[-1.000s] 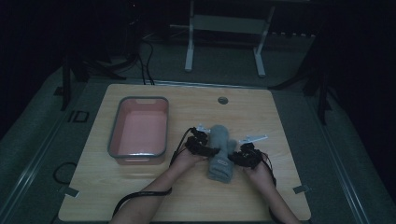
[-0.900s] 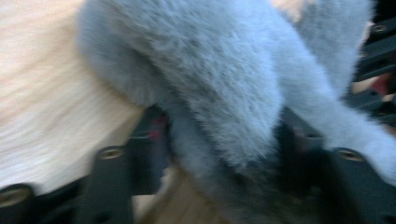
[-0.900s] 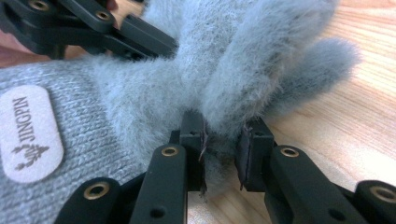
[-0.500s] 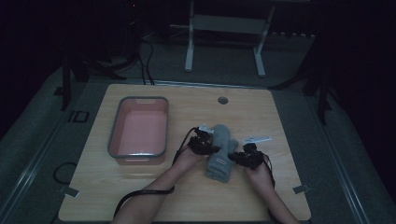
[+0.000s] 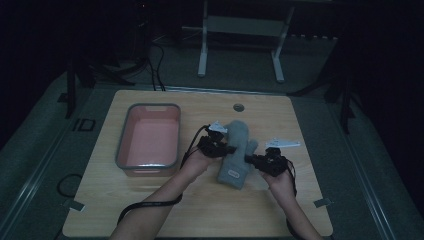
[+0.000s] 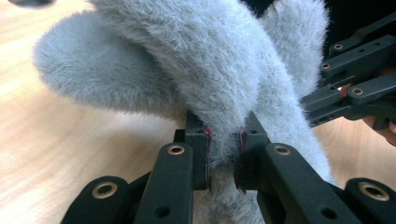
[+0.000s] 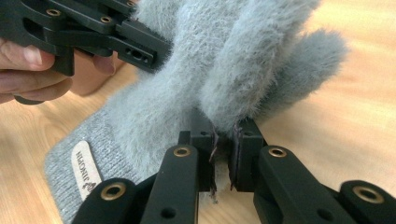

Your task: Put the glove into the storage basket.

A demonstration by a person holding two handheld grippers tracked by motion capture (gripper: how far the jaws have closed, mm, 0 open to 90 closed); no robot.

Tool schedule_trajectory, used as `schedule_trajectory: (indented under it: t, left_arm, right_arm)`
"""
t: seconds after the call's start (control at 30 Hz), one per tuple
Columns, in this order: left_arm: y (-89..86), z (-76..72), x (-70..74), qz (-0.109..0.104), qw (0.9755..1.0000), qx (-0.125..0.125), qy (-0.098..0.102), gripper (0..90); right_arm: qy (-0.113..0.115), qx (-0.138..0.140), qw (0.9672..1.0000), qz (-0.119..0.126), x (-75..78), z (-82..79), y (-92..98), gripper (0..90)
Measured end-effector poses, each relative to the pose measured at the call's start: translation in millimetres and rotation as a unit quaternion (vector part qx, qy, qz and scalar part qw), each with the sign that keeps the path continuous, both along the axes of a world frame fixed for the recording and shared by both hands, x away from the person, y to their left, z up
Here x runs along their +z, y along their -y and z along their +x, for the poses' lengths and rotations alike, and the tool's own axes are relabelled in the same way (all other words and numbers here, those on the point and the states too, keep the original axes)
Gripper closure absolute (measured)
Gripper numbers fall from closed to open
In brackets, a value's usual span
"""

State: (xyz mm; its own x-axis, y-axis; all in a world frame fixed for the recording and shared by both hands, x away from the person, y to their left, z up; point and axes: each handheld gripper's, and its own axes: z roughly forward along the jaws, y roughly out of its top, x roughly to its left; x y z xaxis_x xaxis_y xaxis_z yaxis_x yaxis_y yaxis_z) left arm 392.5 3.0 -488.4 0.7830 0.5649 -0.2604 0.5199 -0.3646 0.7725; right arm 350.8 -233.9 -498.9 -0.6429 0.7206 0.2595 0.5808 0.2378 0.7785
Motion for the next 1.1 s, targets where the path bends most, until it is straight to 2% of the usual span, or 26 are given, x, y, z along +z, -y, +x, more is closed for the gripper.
schedule_trajectory:
  t: [0.13, 0.2, 0.23, 0.37, 0.47, 0.73, 0.97, 1.03, 1.1]
  left_arm:
    - [-6.8, -0.5, 21.3, 0.0, 0.9999, 0.003, 0.015, 80.1]
    - [-9.0, -0.1, 26.9, 0.002, 0.9998, 0.003, 0.017, 80.1]
    - [-12.6, 0.2, 34.2, 0.001, 0.9997, 0.005, 0.024, 80.1]
    - [-20.1, 1.2, 44.8, 0.003, 0.9995, 0.005, 0.032, 80.1]
    - [-32.0, 2.0, 56.5, 0.008, 0.9991, 0.01, 0.039, 80.1]
    - [-57.4, 4.4, 72.5, 0.007, 0.9985, 0.025, 0.048, 80.1]
    - [-88.4, 2.5, 86.6, 0.006, 0.9971, 0.047, 0.059, 80.1]
    - [-97.8, 1.3, 90.6, 0.007, 0.9966, 0.054, 0.062, 80.0]
    - [-106.4, 0.2, 93.5, 0.006, 0.996, 0.061, 0.064, 80.0]
  right_arm:
    - [0.013, 0.001, 0.9999, 0.007, 15.8, 1.3, -3.0, 82.5]
    - [0.011, 0.001, 0.9999, 0.011, 20.0, 2.1, -4.2, 82.5]
    - [0.018, 0.004, 0.9997, 0.013, 27.9, 3.8, -7.2, 82.5]
    - [0.027, 0.009, 0.9994, 0.018, 38.9, 5.7, -13.0, 82.5]
    - [0.033, 0.018, 0.999, 0.024, 50.4, 9.4, -23.2, 82.5]
    - [0.044, 0.036, 0.998, 0.027, 68.4, 17.0, -48.5, 82.6]
    - [0.051, 0.057, 0.9967, 0.027, 83.9, 25.2, -75.7, 82.6]
    - [0.056, 0.071, 0.9955, 0.028, 90.9, 28.8, -90.5, 82.6]
    - [0.057, 0.073, 0.9953, 0.028, 92.3, 29.6, -94.0, 82.6]
